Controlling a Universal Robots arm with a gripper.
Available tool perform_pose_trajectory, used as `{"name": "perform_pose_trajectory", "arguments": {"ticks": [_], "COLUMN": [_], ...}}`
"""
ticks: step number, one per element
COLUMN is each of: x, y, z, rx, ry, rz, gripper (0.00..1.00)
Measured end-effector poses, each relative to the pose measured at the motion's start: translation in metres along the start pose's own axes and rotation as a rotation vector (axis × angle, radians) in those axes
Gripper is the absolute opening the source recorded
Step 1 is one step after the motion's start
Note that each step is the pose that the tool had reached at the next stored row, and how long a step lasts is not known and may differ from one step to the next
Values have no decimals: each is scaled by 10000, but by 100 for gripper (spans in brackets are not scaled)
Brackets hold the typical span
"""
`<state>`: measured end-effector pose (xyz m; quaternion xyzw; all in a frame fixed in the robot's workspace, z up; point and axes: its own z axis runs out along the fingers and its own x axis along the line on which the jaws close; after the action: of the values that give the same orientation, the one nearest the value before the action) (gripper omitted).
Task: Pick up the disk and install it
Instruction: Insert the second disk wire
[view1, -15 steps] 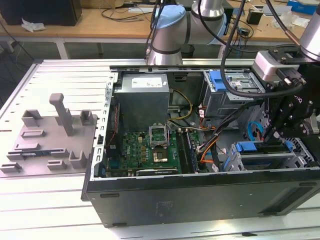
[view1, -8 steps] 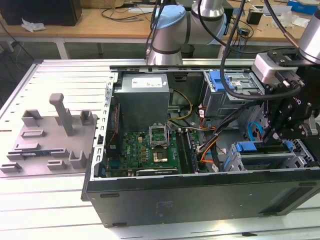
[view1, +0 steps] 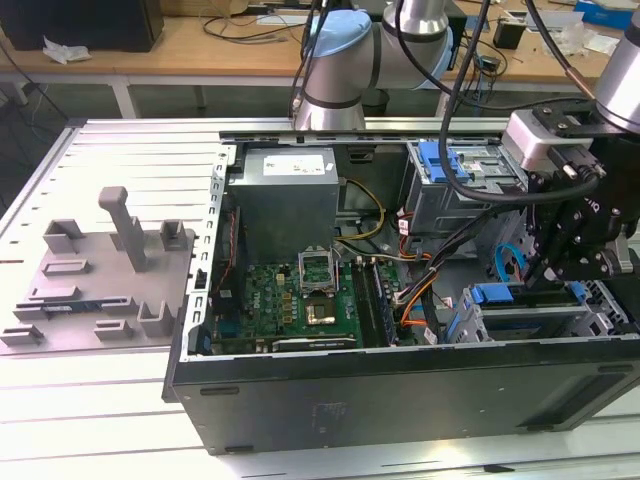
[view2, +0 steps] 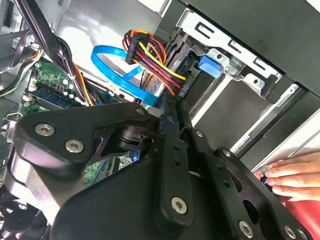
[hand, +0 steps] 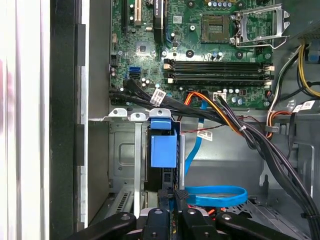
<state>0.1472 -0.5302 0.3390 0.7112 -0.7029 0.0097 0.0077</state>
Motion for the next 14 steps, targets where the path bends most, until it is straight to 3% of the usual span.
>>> {"name": "perform_pose_trajectory", "arguments": {"ticks": [1, 9, 14], "x": [1, 5, 5], "y": [0, 13, 131], "z": [-19, -180, -258], "rx": [1, 0, 25], "ry": [-3, 36, 104], "rz": [0, 1, 1], "gripper": [24, 24, 24]}}
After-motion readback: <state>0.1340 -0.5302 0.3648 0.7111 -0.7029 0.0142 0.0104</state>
